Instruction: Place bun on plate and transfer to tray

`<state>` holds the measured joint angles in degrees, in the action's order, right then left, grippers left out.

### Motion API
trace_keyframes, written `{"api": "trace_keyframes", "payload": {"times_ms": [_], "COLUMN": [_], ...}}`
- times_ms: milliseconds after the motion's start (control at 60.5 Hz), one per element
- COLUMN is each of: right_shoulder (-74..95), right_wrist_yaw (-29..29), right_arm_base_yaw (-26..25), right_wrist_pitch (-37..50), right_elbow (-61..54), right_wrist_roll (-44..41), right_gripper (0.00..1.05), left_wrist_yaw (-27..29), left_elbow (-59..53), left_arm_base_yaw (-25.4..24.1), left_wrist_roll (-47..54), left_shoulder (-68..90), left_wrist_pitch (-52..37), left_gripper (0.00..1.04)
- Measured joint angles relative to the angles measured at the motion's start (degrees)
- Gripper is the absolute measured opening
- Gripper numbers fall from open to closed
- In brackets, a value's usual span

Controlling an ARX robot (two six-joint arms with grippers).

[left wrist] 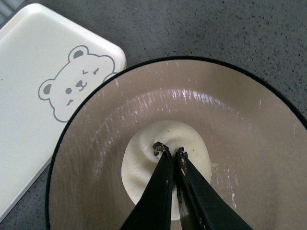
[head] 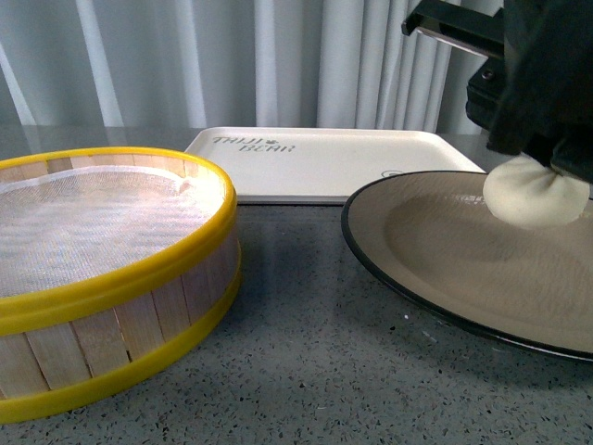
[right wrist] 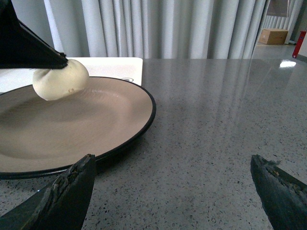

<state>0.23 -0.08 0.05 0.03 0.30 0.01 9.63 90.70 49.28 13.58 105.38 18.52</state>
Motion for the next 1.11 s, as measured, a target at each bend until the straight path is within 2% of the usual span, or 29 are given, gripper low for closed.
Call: {"api": "trace_keyframes", "payload": {"times_ms": [231,677,810,1107], "right_shoulder": [0.0,0.0,0.0,0.0], "right_wrist_yaw": [0.0,0.0,0.0,0.0], "right_arm_base_yaw": [0.0,0.0,0.0,0.0], "right_wrist_pitch": [0.0,0.0,0.0,0.0], "right_elbow": [0.0,0.0,0.0,0.0], "right_wrist_roll": [0.0,0.0,0.0,0.0], "right_gripper": [0.96,0.96,0.96,0.96], "left_wrist_yaw": [2.7,5.9,4.9,2.8], "left_elbow": [0.0,0.1,0.1,1.9], "left_arm_base_yaw": [1.5,0.4,0.4,-0.1], "left_wrist_roll": [3.7,6.0,5.7,3.1], "left_shoulder": [2.8,4.4,4.5,4.5], "left_wrist_pitch": [-0.3,-1.2,-0.1,2.4], "left_gripper": [0.04,0.04,0.28,0.71]}}
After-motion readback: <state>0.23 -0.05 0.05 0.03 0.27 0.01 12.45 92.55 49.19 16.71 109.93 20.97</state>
